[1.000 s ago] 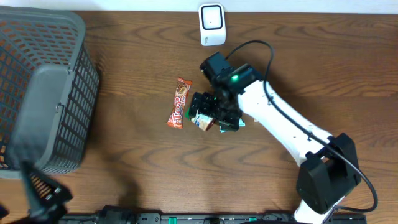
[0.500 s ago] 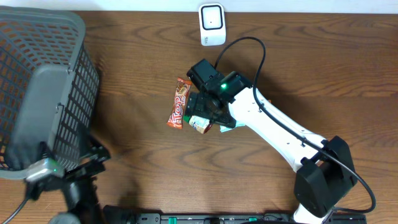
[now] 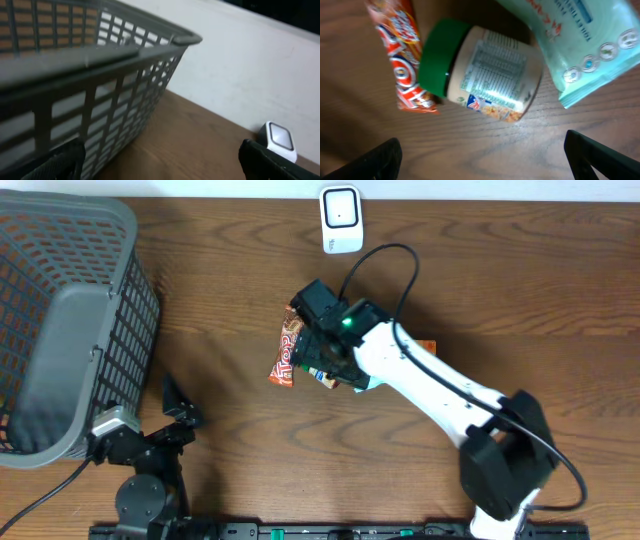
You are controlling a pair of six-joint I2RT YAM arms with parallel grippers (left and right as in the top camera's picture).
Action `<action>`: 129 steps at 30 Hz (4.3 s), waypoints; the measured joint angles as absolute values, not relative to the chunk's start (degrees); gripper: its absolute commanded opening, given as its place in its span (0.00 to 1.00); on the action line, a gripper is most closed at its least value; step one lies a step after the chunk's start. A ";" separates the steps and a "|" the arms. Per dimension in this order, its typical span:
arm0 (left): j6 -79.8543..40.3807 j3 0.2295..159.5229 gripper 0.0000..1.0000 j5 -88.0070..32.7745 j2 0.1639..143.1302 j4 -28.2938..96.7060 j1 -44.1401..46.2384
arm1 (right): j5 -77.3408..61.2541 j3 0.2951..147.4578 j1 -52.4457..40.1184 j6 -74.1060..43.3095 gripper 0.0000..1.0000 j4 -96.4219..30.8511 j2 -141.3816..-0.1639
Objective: Scan the item barcode
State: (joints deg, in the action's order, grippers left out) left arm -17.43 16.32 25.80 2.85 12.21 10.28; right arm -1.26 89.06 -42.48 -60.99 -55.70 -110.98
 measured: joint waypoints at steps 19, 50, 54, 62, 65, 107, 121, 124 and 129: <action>-18.04 5.19 0.98 25.78 3.01 10.76 10.28 | 6.48 89.06 -45.04 -13.21 0.99 -52.56 -113.23; -18.04 5.08 0.98 25.78 3.01 10.33 10.28 | 37.19 90.26 -53.17 -1.69 0.53 -51.35 -126.52; -18.04 5.08 0.98 25.78 3.01 10.37 10.28 | 38.11 90.32 -53.21 -1.87 0.52 -51.55 -126.76; -18.04 5.08 0.98 25.80 3.01 10.39 10.28 | 26.39 94.87 -52.12 -2.09 0.48 -58.67 -126.96; -18.04 5.08 0.98 25.80 3.01 10.39 10.28 | 17.43 97.95 -51.55 -1.98 0.51 -62.65 -127.31; -18.04 5.08 0.98 25.78 3.01 10.39 10.28 | -64.55 101.21 -40.23 14.35 0.57 -70.87 -129.32; -18.04 5.08 0.98 25.78 3.01 10.39 10.28 | -74.50 101.21 -34.81 24.12 0.56 -79.46 -129.32; -18.06 5.08 0.98 25.78 3.01 10.39 10.28 | -74.98 101.21 -32.56 28.67 0.56 -83.66 -129.32; -18.04 5.08 0.98 25.78 3.01 10.39 10.28 | -74.08 101.23 -27.86 37.74 0.55 -92.05 -129.32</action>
